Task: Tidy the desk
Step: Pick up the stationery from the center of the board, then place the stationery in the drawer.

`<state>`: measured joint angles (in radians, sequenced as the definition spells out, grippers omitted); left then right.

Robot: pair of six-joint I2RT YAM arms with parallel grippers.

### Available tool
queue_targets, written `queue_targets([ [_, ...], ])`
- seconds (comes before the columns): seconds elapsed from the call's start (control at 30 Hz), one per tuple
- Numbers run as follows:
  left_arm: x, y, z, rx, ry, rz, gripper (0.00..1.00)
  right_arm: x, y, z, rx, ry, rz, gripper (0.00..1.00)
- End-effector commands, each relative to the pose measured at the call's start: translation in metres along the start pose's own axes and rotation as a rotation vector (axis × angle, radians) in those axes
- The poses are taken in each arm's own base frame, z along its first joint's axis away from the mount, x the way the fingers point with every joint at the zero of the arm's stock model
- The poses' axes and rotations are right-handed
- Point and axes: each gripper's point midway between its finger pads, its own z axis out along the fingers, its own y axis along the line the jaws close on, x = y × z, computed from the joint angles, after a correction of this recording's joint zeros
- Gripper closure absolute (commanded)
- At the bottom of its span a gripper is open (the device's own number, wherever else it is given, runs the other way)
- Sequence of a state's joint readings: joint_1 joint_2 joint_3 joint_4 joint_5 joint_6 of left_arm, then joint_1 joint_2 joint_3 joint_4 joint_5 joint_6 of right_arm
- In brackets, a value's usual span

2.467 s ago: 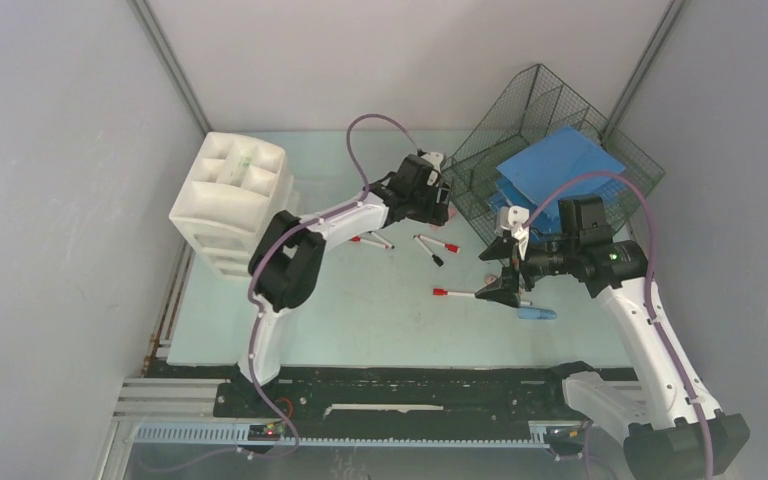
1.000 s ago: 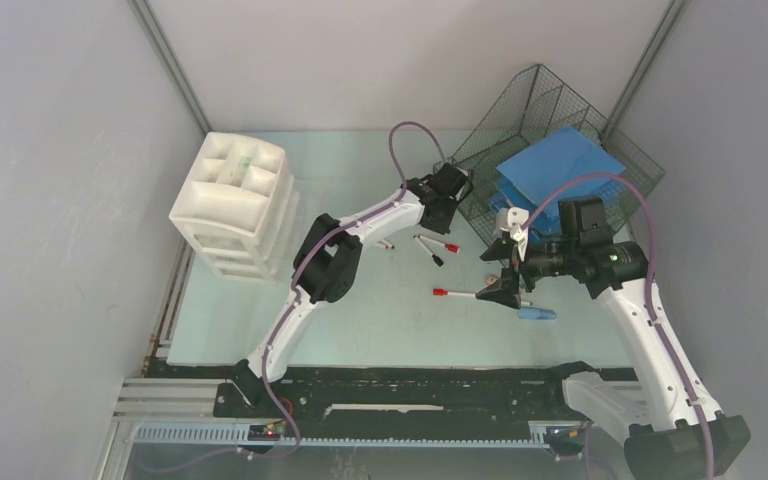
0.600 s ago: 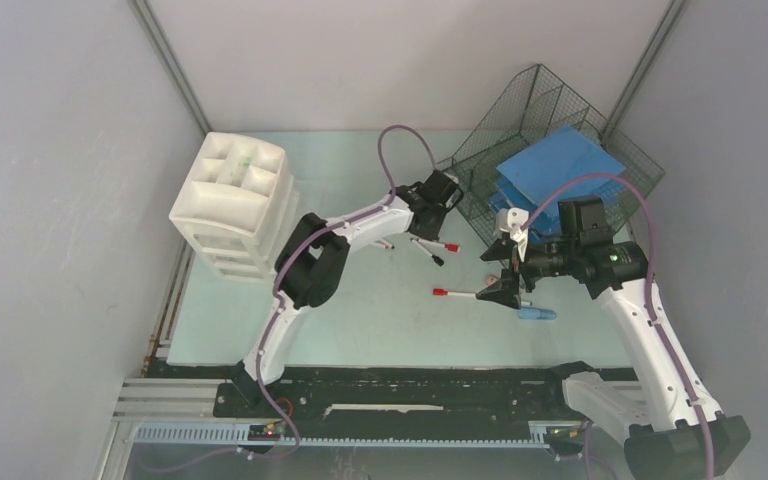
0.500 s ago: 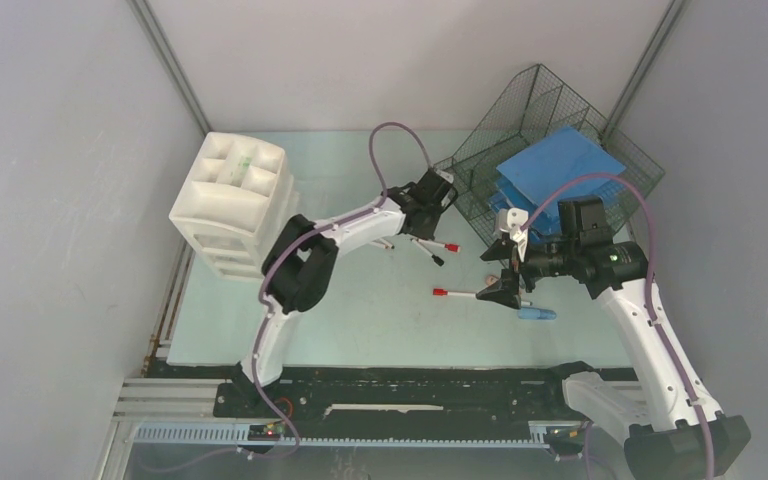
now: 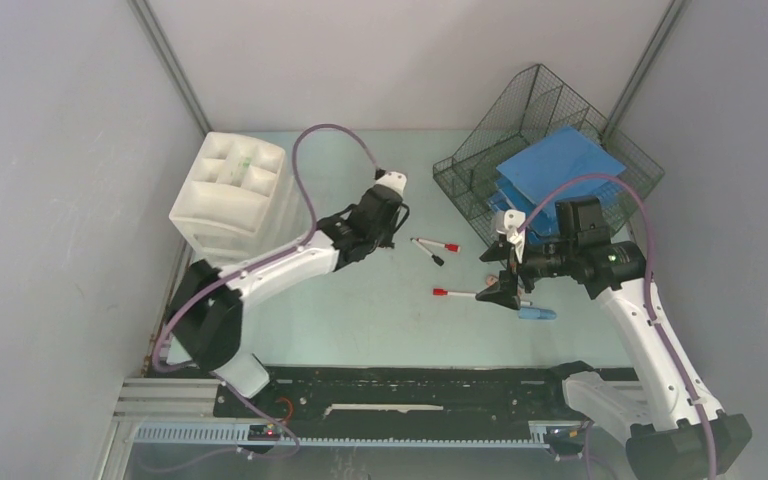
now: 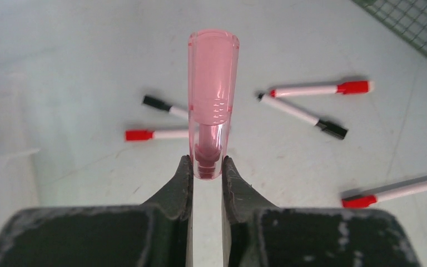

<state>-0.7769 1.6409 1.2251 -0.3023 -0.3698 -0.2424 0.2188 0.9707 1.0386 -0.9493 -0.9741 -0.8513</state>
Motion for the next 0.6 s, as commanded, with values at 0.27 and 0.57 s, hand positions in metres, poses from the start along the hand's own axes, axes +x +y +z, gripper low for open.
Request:
queue_targets([
  [0.27, 0.003, 0.084, -0.088, -0.23, -0.189, -0.045, 1.0, 0.003, 0.001, 0.003, -0.014, 0.009, -0.012, 0.13],
  [0.57, 0.032, 0.143, -0.113, -0.36, -0.171, -0.162, 1.0, 0.003, 0.001, 0.003, -0.016, 0.007, -0.006, 0.13],
])
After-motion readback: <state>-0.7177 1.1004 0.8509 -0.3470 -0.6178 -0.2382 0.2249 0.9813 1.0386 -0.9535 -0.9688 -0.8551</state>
